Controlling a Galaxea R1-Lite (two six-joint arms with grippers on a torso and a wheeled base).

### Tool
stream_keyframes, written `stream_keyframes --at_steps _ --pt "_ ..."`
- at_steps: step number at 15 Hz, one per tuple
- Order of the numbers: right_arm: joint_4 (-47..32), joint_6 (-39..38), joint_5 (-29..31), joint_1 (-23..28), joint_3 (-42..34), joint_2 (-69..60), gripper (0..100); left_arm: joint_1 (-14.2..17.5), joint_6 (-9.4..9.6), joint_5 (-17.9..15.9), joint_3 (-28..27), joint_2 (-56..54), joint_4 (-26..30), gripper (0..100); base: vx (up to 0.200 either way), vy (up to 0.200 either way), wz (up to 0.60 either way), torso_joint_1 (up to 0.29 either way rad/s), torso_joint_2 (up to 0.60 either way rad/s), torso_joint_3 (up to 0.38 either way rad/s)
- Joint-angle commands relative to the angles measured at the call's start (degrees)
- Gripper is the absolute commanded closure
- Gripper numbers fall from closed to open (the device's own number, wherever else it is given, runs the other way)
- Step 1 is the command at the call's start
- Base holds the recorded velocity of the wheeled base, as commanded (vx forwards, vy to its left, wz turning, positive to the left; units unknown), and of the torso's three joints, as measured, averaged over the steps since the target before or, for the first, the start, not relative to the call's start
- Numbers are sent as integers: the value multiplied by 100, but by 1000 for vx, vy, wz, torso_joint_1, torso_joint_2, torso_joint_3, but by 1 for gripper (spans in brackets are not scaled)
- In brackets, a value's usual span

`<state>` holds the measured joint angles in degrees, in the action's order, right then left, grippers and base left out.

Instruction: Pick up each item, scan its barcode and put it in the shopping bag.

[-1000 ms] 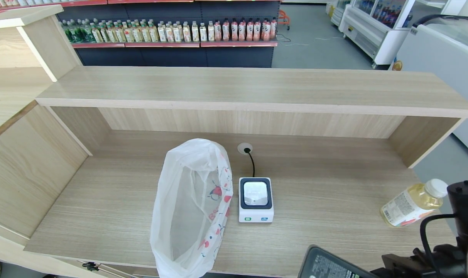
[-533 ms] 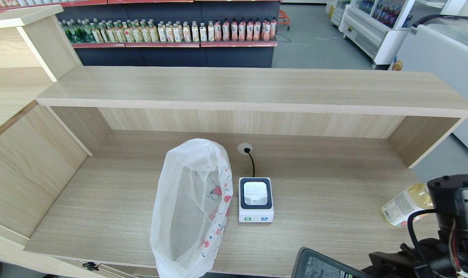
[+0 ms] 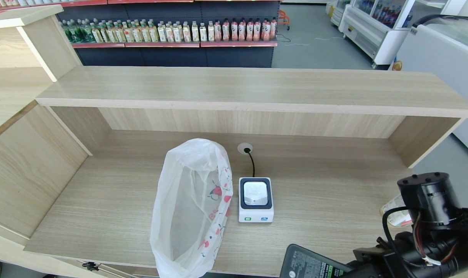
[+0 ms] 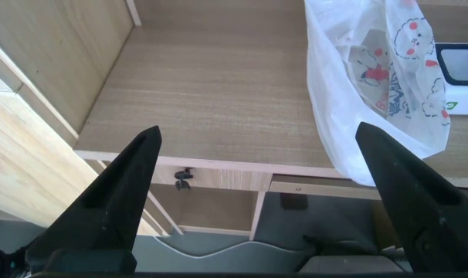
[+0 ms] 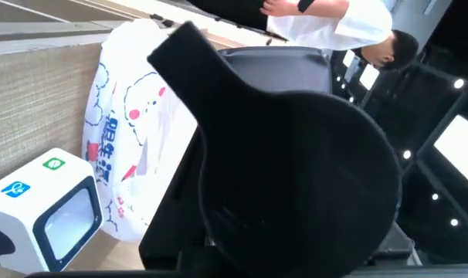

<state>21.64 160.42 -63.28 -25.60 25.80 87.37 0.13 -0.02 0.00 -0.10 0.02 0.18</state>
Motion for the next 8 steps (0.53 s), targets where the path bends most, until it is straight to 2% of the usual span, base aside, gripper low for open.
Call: stream_keyframes --at_steps 1,3,8 --pt "-11 458 -97 -59 207 439 100 -5 -6 0 1 -2 -1 0 0 0 0 0 0 0" --pt "-28 458 -88 -209 294 676 100 4 2 0 1 -2 -1 0 0 0 0 0 0 0" --pt "-19 458 -88 -217 453 1019 100 -5 2 0 1 -2 -1 0 0 0 0 0 0 0"
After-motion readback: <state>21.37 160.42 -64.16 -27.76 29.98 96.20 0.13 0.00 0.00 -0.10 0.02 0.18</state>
